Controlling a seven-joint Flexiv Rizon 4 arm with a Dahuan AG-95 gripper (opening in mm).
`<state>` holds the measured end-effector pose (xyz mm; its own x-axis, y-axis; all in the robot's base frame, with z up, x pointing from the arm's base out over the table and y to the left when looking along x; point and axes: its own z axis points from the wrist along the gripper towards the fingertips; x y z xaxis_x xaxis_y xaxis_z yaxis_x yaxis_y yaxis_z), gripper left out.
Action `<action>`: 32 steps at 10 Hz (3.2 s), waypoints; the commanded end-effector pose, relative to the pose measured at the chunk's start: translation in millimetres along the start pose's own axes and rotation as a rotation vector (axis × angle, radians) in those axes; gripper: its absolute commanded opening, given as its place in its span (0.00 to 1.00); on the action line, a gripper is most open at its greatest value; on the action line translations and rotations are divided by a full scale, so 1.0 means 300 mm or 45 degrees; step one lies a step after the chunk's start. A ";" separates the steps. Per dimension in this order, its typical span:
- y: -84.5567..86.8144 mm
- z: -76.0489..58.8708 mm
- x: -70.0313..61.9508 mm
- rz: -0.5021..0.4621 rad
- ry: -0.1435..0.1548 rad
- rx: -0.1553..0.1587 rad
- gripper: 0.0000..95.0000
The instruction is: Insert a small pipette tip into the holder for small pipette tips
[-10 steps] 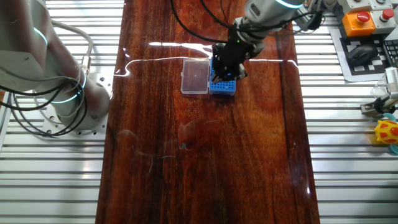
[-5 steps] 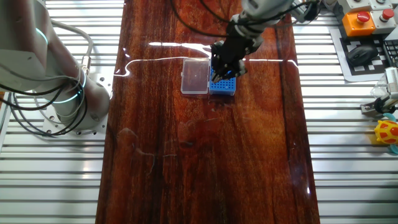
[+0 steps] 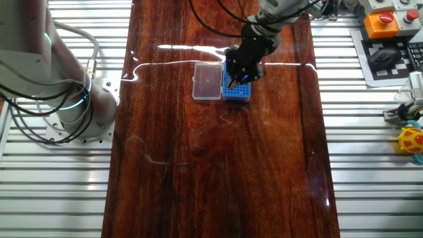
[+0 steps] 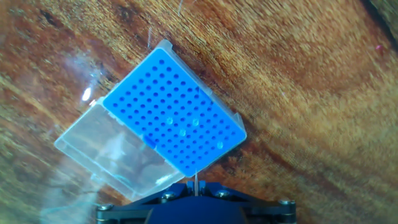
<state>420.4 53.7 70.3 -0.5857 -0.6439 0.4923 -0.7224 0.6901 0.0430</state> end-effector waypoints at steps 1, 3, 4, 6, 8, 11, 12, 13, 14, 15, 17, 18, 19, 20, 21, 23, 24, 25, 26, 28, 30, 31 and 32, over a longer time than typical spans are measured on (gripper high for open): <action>-0.007 0.012 -0.005 -0.018 0.031 0.031 0.00; -0.008 0.018 -0.008 -0.029 0.047 0.044 0.00; -0.008 0.018 -0.008 -0.029 0.047 0.044 0.00; -0.012 0.036 -0.018 -0.029 0.081 0.078 0.00; -0.013 0.044 -0.022 -0.029 0.090 0.085 0.00; -0.014 0.049 -0.024 -0.032 0.098 0.093 0.00; -0.014 0.051 -0.024 -0.035 0.099 0.096 0.00; -0.015 0.053 -0.021 -0.038 0.100 0.100 0.00; -0.016 0.054 -0.021 -0.038 0.102 0.102 0.00; -0.016 0.056 -0.019 -0.040 0.106 0.107 0.00; -0.016 0.061 -0.011 -0.046 0.104 0.108 0.00; -0.014 0.066 -0.008 -0.045 0.101 0.112 0.00; -0.013 0.069 -0.007 -0.043 0.101 0.113 0.00; -0.013 0.071 -0.007 -0.043 0.100 0.114 0.00; -0.012 0.075 -0.007 -0.043 0.100 0.115 0.00; -0.012 0.080 -0.010 -0.042 0.101 0.117 0.00; -0.012 0.081 -0.010 -0.042 0.102 0.118 0.00; -0.012 0.081 -0.011 -0.043 0.104 0.118 0.00; -0.012 0.081 -0.011 -0.046 0.104 0.118 0.00; -0.012 0.081 -0.010 -0.055 0.106 0.117 0.00; -0.011 0.080 -0.010 -0.065 0.111 0.116 0.00; -0.009 0.079 -0.009 -0.068 0.115 0.114 0.00; -0.007 0.080 -0.008 -0.069 0.117 0.115 0.00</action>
<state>414.5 46.4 48.1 -0.5108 -0.6430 0.5707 -0.7846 0.6200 -0.0037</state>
